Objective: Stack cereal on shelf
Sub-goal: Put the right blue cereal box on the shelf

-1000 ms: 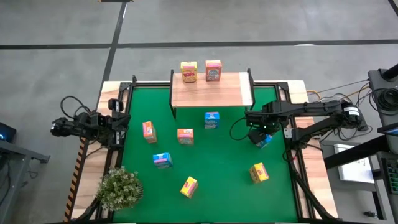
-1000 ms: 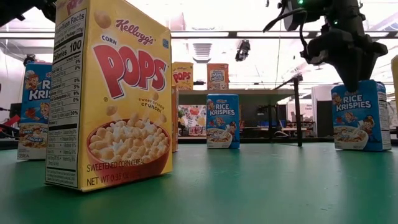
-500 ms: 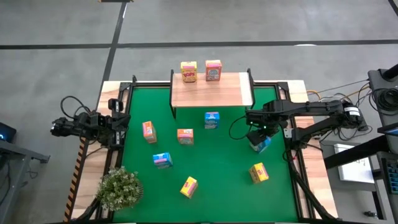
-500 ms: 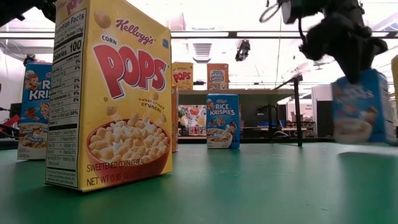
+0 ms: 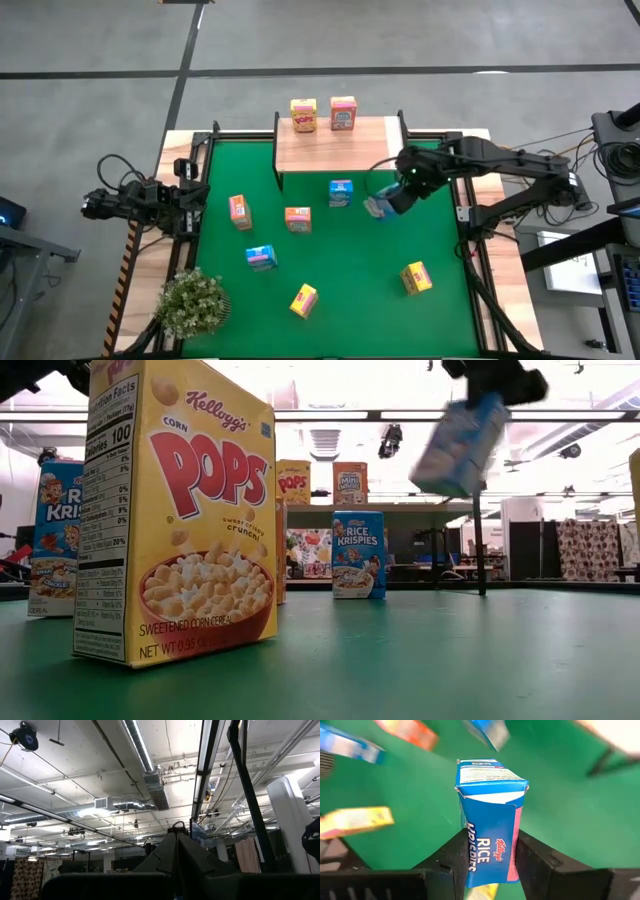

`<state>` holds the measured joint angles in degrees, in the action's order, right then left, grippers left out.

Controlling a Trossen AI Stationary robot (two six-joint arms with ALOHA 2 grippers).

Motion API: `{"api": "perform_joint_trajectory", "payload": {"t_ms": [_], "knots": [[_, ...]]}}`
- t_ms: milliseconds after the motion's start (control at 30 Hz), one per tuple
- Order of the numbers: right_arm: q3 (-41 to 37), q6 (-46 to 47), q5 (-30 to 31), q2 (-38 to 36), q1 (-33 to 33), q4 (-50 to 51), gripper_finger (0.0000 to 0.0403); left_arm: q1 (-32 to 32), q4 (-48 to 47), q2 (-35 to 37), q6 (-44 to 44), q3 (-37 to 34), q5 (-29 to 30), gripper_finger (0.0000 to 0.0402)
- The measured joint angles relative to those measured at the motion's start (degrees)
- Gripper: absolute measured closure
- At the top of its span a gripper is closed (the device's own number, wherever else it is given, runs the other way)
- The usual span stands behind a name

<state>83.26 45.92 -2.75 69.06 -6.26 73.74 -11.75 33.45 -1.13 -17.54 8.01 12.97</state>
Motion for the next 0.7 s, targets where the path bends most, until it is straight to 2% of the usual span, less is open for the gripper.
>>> {"api": "perform_joint_trajectory", "payload": {"t_ms": [133,333,600,700], "knots": [[5.4,-3.9,3.0,2.4,0.0,-1.1,0.0275,0.0,0.1,0.0,0.0,0.0,0.0,0.0402],[15.4,-12.1,4.3,9.0,-1.5,1.1,0.0275,0.0,0.2,0.0,0.0,0.0,0.0,0.0402],[33.7,-24.9,4.5,21.4,-9.5,16.0,0.0275,0.0,0.2,0.0,0.0,0.0,0.0,0.0402],[38.8,-31.3,4.4,24.9,-13.7,15.8,0.0275,0.0,0.2,0.0,0.0,0.0,0.0,0.0402]]}}
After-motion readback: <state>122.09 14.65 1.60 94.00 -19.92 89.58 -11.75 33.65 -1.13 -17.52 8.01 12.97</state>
